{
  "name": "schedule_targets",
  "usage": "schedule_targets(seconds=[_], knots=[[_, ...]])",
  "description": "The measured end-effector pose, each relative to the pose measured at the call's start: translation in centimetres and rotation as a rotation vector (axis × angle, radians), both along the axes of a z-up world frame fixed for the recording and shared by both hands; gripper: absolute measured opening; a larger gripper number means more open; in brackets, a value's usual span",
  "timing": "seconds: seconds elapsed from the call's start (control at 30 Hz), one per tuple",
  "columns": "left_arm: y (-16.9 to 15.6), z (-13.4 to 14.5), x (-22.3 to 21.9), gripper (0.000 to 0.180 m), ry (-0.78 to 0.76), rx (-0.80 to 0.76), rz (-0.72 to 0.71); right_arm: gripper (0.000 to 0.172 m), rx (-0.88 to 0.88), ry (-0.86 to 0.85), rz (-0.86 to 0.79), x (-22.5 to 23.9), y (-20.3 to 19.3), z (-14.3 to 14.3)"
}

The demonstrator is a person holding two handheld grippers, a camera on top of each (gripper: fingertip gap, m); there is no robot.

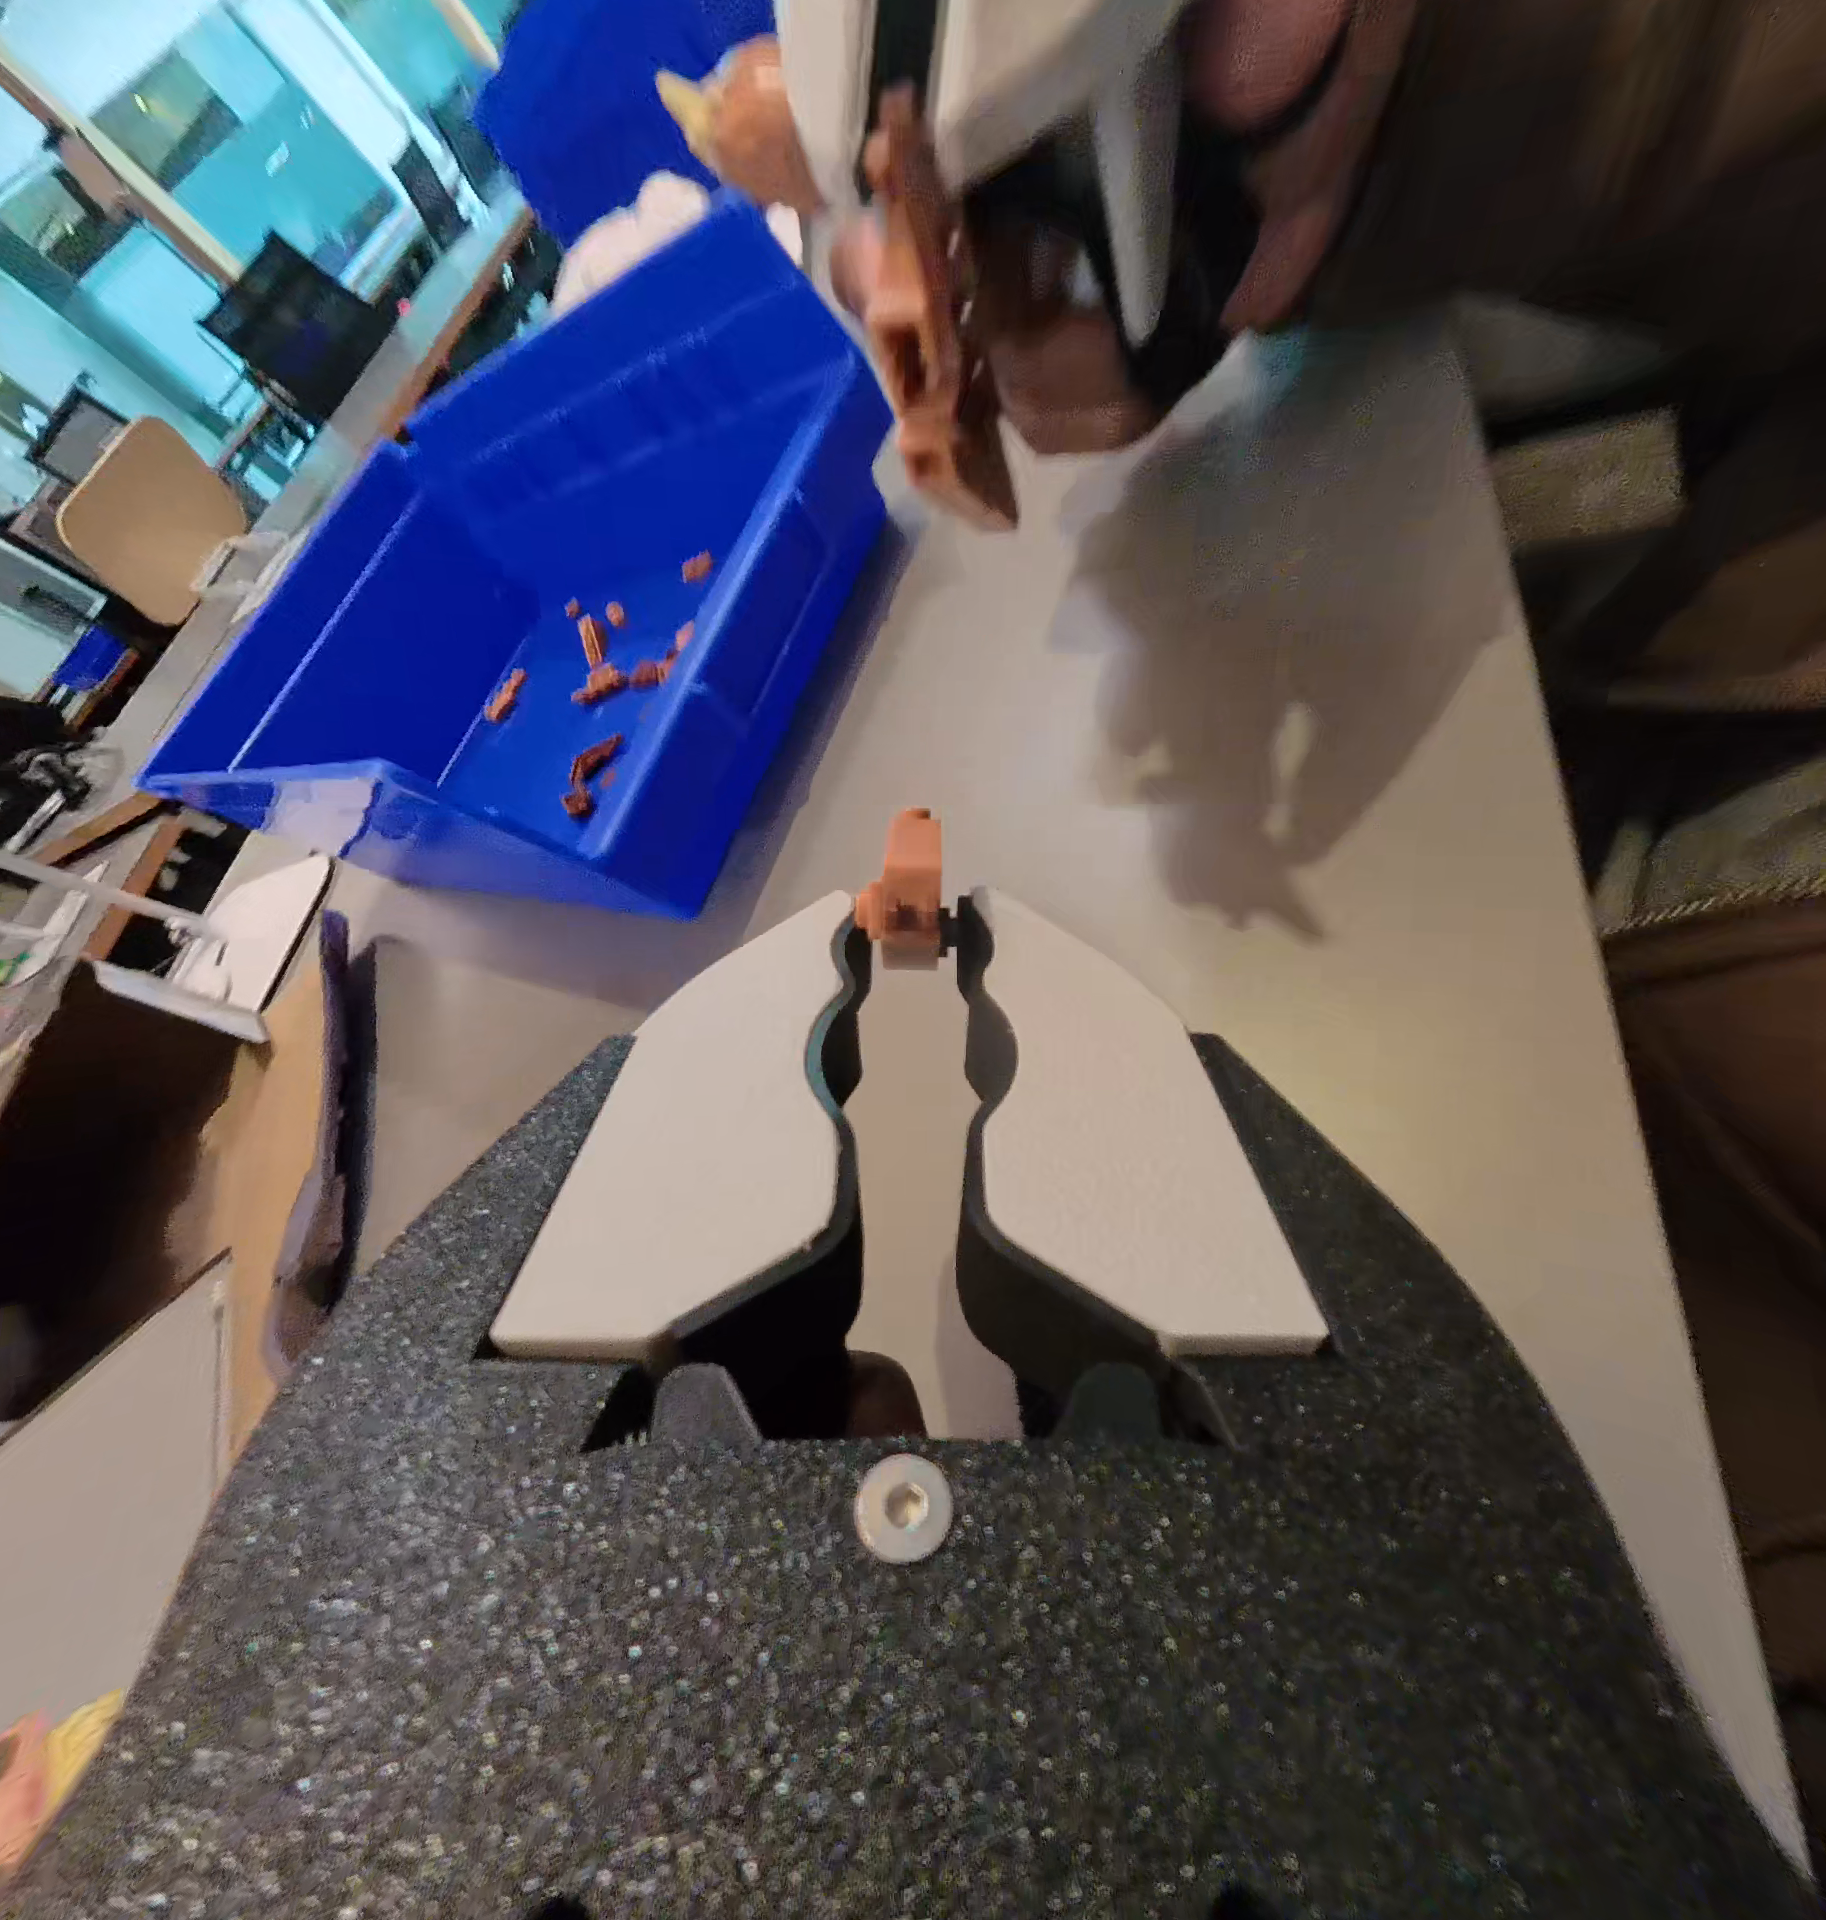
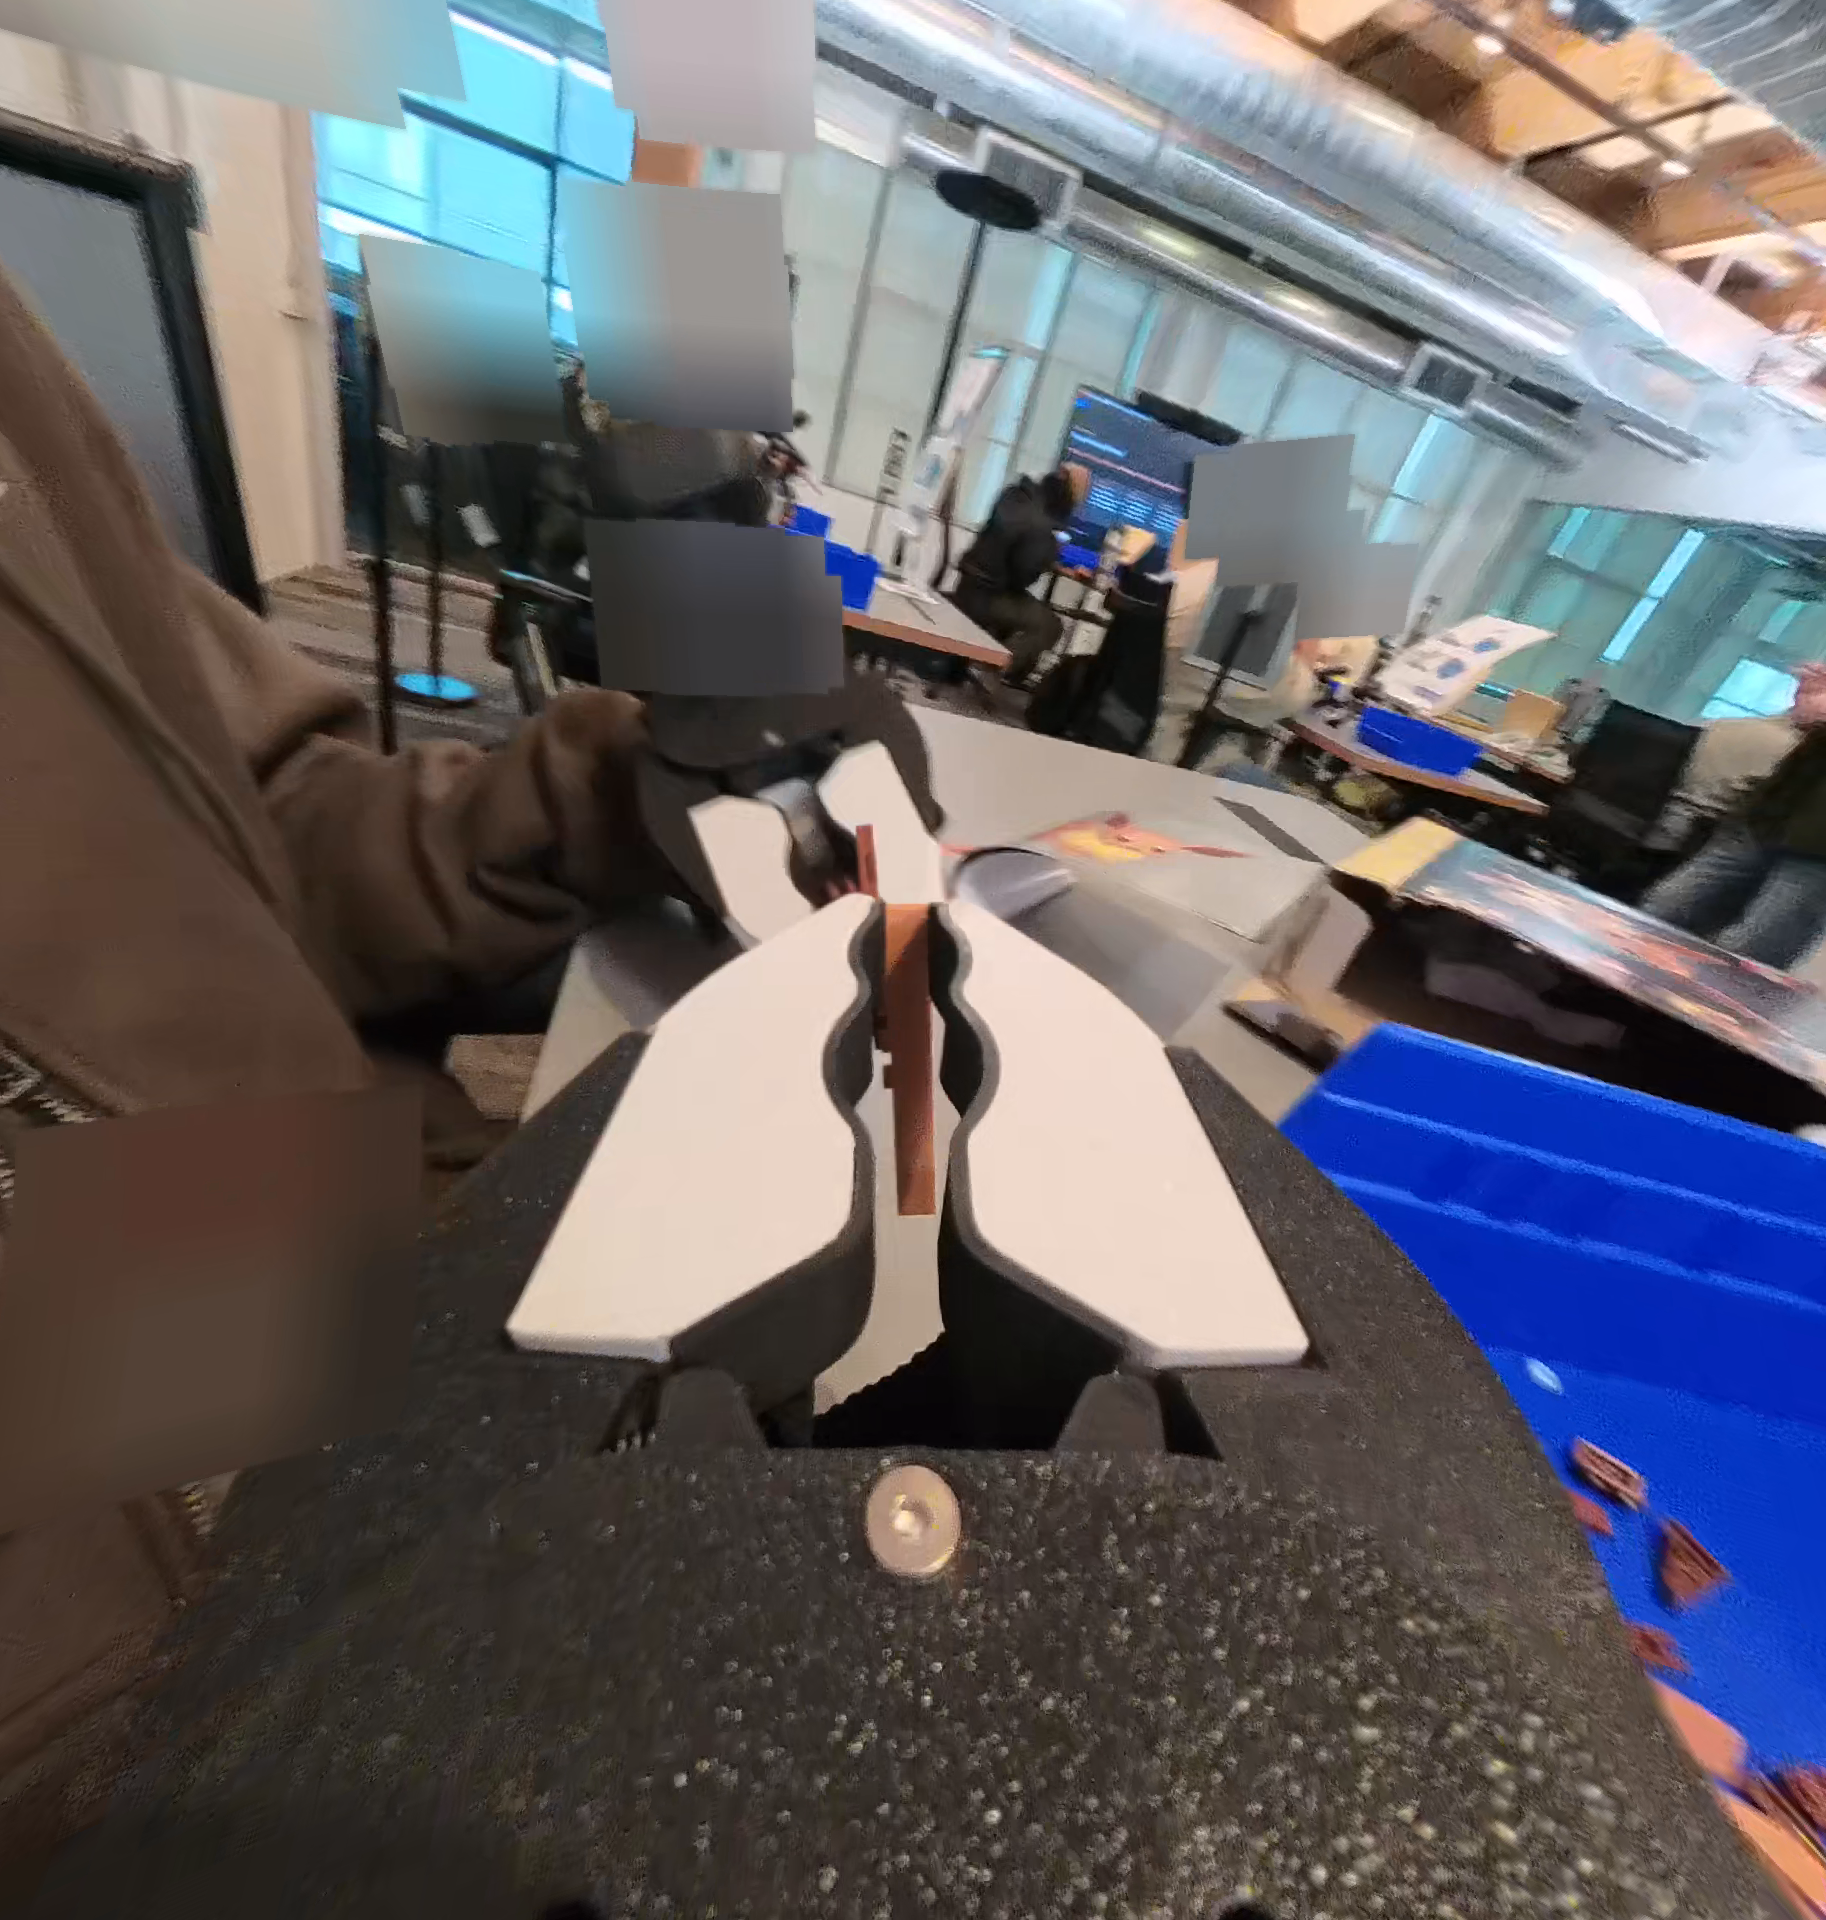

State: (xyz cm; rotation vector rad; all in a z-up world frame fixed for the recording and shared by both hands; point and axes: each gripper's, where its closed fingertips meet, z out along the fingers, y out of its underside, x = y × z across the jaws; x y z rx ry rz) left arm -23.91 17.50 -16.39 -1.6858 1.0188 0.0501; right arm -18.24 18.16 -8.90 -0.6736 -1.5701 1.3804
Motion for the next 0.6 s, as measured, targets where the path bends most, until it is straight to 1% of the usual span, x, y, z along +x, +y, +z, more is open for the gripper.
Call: schedule_targets(seconds=[0.07, 0.2, 0.33, 0.43, 0.53, 0.6], knots=[[-0.2, 1.3, 0.5, 0.016, -0.106, 0.016, -0.031, 0.007, -0.007, 0.005, -0.040, -0.1, 0.9, 0.1], [0.4, 0.3, -0.1, 0.016, -0.093, -0.030, 0.026, 0.007, -0.015, -0.037, -0.093, -1.0, 1.4, -0.6], [0.2, 1.1, 0.2, 0.016, -0.173, -0.030, 0.003, 0.007, -0.031, -0.072, -0.104, -1.5, 1.5, -1.2], [0.1, 1.5, 0.0, 0.016, -0.269, -0.067, -0.001, 0.007, 0.054, -0.135, -0.170, -2.3, 1.9, -2.8], [-0.1, 2.4, -0.2, 0.016, -0.405, -0.099, -0.021, 0.007, 0.177, -0.211, -0.227, -3.2, 2.0, -4.9], [-0.3, 2.9, -0.3, 0.016, -0.494, -0.124, -0.037, 0.007, 0.225, -0.252, -0.241, -3.6, 1.9, -5.9]])
